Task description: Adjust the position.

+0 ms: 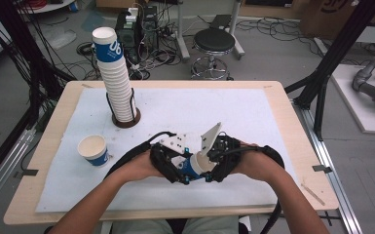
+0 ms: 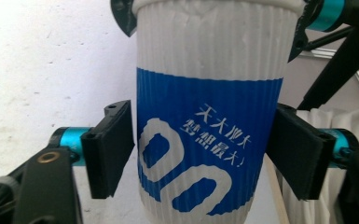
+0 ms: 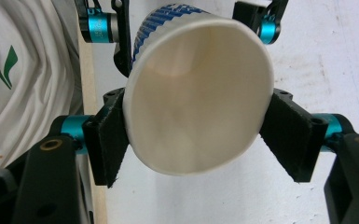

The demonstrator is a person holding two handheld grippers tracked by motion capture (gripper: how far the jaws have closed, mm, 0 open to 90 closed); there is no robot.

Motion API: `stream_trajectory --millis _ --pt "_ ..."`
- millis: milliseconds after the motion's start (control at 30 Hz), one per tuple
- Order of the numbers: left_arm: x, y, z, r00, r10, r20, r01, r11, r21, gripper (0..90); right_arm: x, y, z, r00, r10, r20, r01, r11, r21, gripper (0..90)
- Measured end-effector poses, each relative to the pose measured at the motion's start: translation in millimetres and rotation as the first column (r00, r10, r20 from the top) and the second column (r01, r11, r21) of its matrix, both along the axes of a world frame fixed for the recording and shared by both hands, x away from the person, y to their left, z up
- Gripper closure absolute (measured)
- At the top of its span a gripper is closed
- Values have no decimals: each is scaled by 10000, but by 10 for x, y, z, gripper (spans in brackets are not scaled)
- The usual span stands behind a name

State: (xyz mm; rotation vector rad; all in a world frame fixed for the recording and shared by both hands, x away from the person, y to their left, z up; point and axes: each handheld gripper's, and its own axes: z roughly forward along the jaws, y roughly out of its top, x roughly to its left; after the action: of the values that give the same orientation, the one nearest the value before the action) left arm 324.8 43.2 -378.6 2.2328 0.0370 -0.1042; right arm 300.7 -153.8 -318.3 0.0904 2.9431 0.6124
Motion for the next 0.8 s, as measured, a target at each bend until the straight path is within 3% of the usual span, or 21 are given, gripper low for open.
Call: stream_trajectory --millis 267,567,633,700,800 --pt "-13 15 13 9994 -224 276 225 9997 -56 301 0 20 14 9999 123 3 -123 9999 59 285" --pt "-25 14 -6 9991 -281 313 294 9987 -409 306 -15 3 47 9997 217 -71 -215 9992 322 284" --pt "-23 36 -9 9995 -162 269 180 9974 -691 303 -6 -11 60 9999 101 -75 -96 9985 535 268" --pt "-16 72 -7 9997 -50 219 73 9942 -1071 299 17 -41 75 9998 -85 -162 102 9944 1052 251" --pt "-10 125 -16 9996 193 229 -155 9879 -1542 297 51 -124 112 9981 -398 -479 497 9722 2287 215"
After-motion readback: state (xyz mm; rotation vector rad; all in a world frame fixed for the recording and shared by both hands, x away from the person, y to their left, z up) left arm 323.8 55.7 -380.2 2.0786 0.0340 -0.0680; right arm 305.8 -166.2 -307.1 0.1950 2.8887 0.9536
